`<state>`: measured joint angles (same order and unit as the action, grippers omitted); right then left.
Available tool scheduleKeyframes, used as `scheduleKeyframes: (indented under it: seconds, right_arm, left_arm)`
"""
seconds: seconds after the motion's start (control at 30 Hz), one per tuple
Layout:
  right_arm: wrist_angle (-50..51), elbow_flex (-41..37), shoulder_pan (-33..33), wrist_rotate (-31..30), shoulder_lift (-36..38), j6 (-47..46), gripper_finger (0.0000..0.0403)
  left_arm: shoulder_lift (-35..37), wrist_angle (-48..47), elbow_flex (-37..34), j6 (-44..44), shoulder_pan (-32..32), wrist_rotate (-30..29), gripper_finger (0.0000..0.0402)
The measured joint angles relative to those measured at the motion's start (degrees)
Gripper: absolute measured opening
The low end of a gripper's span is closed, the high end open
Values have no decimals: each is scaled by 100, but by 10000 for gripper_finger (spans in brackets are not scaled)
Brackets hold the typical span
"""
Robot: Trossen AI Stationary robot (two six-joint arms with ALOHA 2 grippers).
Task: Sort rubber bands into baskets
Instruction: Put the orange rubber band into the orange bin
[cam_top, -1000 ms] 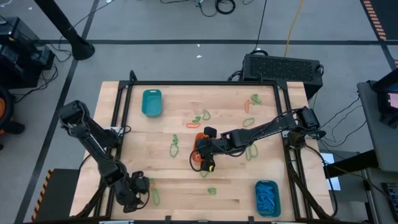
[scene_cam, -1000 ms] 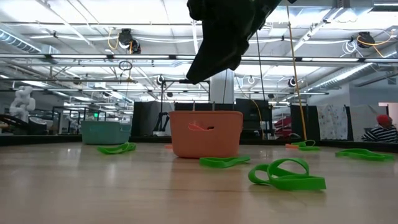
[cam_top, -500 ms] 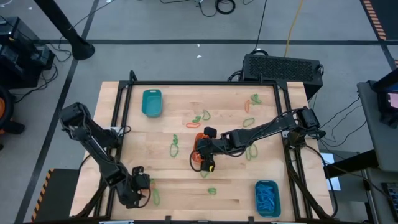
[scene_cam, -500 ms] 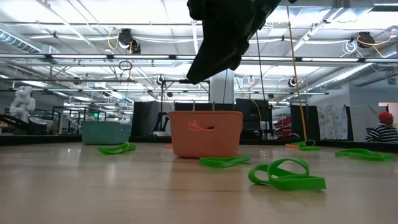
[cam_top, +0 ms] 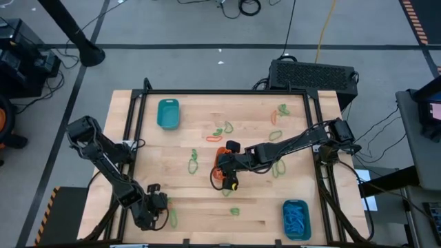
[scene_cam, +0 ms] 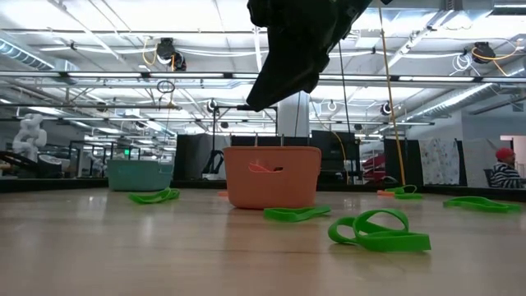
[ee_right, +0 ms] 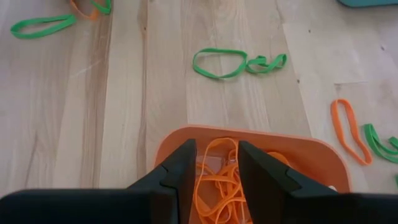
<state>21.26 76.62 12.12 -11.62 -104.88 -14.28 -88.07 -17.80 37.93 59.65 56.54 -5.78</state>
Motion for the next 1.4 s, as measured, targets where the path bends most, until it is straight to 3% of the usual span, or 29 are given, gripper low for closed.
scheduleKeyframes:
  seconds: [0.07, 0.4, 0.8, 0.97, 1.17, 1.4]
  right_arm:
    - [0, 0, 0, 0, 0, 0, 112]
    - [-320, 0, 20, 0, 0, 0, 112]
    - [-1932, 2, 285, 715, -31, 936, 112]
    - [-2886, 4, 496, 727, -242, 1777, 112]
    - [-4070, 4, 643, 763, -741, 2608, 134]
    - [-4129, 2, 592, 1139, -828, 2549, 188]
  left_arm:
    - [-4, -9, 0, 8, 5, 75, 13]
    - [471, -20, 134, -334, -73, 136, 4]
    - [1615, 123, 350, -1682, -175, -1806, 2]
    - [1666, 425, 352, -2089, -488, -2079, 2]
    - [1670, 1407, 352, -2922, -1113, -1981, 2]
    - [1670, 1794, 352, -3457, -1623, -1272, 2]
